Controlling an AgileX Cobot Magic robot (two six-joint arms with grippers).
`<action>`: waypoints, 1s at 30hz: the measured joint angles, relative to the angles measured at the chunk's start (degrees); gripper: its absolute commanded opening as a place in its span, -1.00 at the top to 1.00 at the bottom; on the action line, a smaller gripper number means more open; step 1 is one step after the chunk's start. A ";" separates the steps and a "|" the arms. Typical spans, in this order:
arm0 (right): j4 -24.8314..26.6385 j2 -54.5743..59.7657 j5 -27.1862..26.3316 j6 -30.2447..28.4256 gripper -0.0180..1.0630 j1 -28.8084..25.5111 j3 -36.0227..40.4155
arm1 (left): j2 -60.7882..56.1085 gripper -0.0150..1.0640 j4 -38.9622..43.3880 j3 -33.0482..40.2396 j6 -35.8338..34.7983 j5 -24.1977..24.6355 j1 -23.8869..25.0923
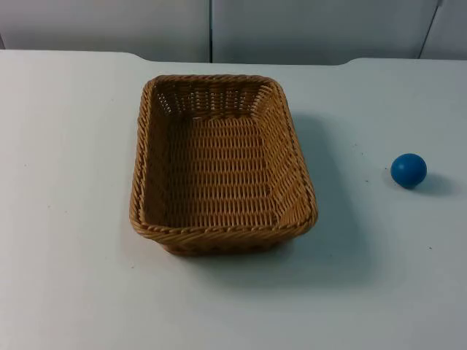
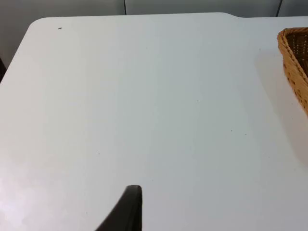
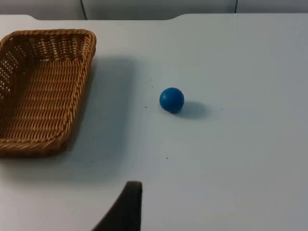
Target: Pick up the basket with the left hand and place the ball into the basket with the right hand.
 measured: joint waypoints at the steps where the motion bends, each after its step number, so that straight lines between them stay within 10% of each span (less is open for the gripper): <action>1: 0.00 0.00 0.00 0.00 -0.96 0.00 0.00 | 0.00 -0.98 0.00 0.00 0.00 0.00 0.00; 30: -1.84 0.00 0.00 2.83 -0.96 0.00 0.00 | 0.00 -0.98 -0.46 -0.12 1.08 0.00 -1.88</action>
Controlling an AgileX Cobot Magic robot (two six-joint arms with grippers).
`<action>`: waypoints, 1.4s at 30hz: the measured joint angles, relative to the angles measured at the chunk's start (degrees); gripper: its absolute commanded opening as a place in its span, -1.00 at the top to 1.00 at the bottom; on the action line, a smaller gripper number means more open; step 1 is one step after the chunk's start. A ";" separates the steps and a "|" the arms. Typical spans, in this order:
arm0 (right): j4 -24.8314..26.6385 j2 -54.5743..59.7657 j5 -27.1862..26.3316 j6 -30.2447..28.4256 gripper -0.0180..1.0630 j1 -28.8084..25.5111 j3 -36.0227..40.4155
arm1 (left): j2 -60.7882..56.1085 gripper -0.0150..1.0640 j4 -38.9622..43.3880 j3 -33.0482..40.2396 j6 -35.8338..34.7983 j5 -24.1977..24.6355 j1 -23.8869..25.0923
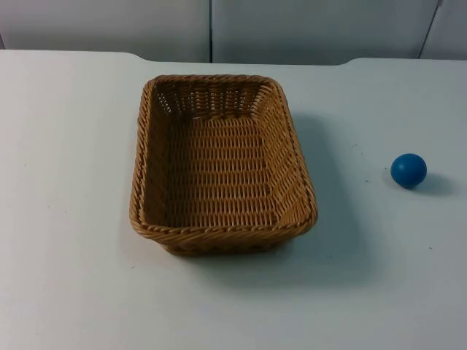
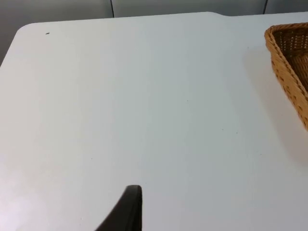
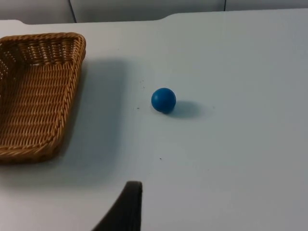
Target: Pick up the basket with the left hand and place the ball into the basket with the right hand.
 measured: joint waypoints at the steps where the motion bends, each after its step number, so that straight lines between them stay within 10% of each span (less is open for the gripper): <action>1: 0.00 0.00 0.00 0.00 -0.96 0.00 0.00 | 0.33 -0.98 0.00 -0.61 0.00 -0.11 0.00; 27: 0.00 0.00 0.00 0.00 -0.96 0.00 0.00 | 58.20 -0.98 -13.50 -30.93 6.30 -19.72 0.00; 42: 0.00 0.00 0.00 0.00 -0.96 0.00 0.00 | 75.45 -0.98 -19.16 -31.89 11.60 -27.67 -5.05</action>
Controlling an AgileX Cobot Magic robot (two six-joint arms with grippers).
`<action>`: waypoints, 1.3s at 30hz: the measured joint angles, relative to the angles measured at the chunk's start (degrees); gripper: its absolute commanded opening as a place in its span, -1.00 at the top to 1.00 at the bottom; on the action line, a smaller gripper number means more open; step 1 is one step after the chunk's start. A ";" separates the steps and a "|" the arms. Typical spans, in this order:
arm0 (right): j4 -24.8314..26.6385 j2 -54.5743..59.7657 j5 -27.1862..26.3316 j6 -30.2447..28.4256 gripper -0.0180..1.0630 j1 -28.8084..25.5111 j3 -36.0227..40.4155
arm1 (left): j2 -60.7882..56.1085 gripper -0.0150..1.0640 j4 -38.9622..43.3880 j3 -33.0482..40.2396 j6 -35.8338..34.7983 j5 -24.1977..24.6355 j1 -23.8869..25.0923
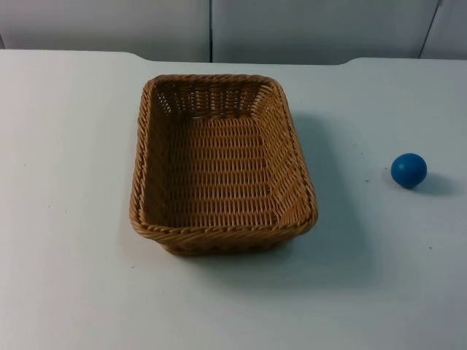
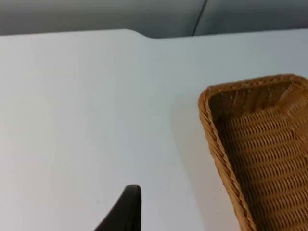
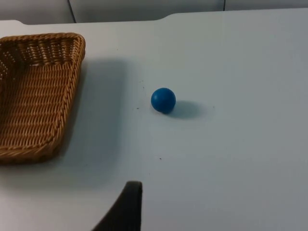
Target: Pick up the basket with the left hand and place the ball into the basket with the right hand.
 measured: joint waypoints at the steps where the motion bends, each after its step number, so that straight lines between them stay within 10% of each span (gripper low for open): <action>1: 0.00 0.00 0.00 0.00 -0.96 0.00 0.00 | 2.07 -0.98 0.00 0.00 0.20 -0.65 -1.69; 21: 0.00 0.00 0.00 0.00 -0.96 0.00 0.00 | 29.04 -0.98 -7.39 -0.29 -5.33 -13.88 -13.34; 30: 0.00 0.00 0.00 0.00 -0.96 0.00 0.05 | 38.10 -0.98 -5.91 -8.12 -10.20 -12.14 -15.64; 39: 0.00 0.00 0.00 0.00 -0.96 0.00 0.05 | 46.15 -0.98 13.94 -19.80 -26.76 -2.89 -16.31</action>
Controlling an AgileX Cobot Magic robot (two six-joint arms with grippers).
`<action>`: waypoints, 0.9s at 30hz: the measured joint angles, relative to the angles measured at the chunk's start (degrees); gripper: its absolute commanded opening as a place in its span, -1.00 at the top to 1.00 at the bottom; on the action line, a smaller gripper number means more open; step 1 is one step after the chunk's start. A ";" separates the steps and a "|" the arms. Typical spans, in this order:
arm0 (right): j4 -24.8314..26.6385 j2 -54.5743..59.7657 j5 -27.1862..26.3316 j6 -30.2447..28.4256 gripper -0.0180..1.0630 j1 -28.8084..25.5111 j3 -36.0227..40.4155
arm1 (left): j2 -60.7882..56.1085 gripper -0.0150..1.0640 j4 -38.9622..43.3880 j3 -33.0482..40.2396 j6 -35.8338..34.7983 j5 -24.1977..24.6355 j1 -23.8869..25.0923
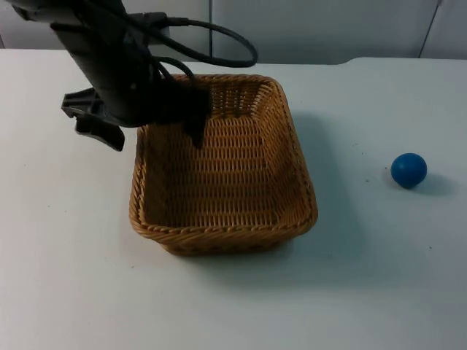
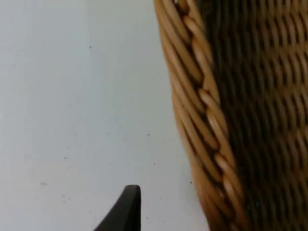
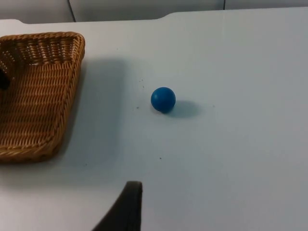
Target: Pick up the basket with the left hand and place the ball into the basket with the right hand.
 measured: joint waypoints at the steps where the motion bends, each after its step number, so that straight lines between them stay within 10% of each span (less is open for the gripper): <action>1: 0.00 0.00 0.00 0.00 -0.96 0.00 0.00 | 0.12 -0.98 1.14 -0.22 -1.12 0.73 0.00; 23: 0.00 0.00 0.00 0.00 -0.96 0.00 0.00 | 2.52 -0.85 -0.93 -0.24 -3.81 3.57 0.00; 27: 0.00 0.00 0.00 0.00 -0.96 0.00 0.00 | 2.52 0.00 -0.93 -0.24 -3.94 3.57 0.00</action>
